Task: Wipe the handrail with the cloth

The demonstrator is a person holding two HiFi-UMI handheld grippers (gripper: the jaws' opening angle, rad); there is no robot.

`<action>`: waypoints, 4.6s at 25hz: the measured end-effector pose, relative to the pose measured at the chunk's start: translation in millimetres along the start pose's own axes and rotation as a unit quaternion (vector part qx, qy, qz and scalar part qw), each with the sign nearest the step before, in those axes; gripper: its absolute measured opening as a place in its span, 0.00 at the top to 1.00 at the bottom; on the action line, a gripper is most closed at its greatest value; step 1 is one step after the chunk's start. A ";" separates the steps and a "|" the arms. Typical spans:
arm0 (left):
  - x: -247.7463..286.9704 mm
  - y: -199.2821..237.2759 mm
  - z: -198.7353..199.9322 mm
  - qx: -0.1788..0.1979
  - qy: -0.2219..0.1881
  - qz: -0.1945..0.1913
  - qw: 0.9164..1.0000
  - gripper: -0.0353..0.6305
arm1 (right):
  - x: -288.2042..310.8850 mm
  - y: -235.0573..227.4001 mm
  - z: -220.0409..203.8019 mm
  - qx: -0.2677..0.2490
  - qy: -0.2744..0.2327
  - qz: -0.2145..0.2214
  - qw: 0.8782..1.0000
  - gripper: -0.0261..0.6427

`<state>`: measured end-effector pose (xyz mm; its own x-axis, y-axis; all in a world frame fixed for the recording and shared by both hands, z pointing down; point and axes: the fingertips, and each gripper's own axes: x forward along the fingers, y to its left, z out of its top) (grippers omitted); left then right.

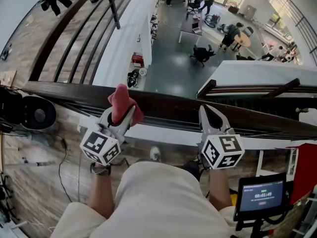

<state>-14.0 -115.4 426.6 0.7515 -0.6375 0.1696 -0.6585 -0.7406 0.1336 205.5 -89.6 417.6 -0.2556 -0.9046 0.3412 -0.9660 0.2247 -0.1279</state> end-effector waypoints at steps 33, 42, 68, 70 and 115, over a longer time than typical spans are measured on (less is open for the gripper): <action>6.1 -22.1 -39.1 0.047 0.046 -0.017 0.998 0.90 | -0.6 -0.7 -1.0 -0.011 -0.002 0.004 1.000 0.96; 17.9 -39.7 -40.0 0.060 0.059 -0.051 0.995 0.90 | -0.8 1.0 0.0 -0.013 -0.003 0.006 1.000 0.96; 43.9 -76.0 -43.5 0.061 0.058 -0.088 0.993 0.90 | -0.5 2.0 3.0 -0.002 -0.016 0.019 1.000 0.96; 46.5 -81.0 -44.1 0.064 0.062 -0.095 0.991 0.90 | -2.8 0.5 3.4 0.004 -0.022 0.022 0.999 0.96; 83.2 -141.6 -46.8 0.083 0.066 -0.193 0.975 0.90 | 4.7 9.4 0.9 -0.004 -0.024 0.019 1.000 0.96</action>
<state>139.9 -53.7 467.5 0.9232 -0.2796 0.2635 -0.3037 -0.9512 0.0548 195.3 -92.0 417.2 -0.2904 -0.9114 0.2916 -0.9559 0.2622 -0.1324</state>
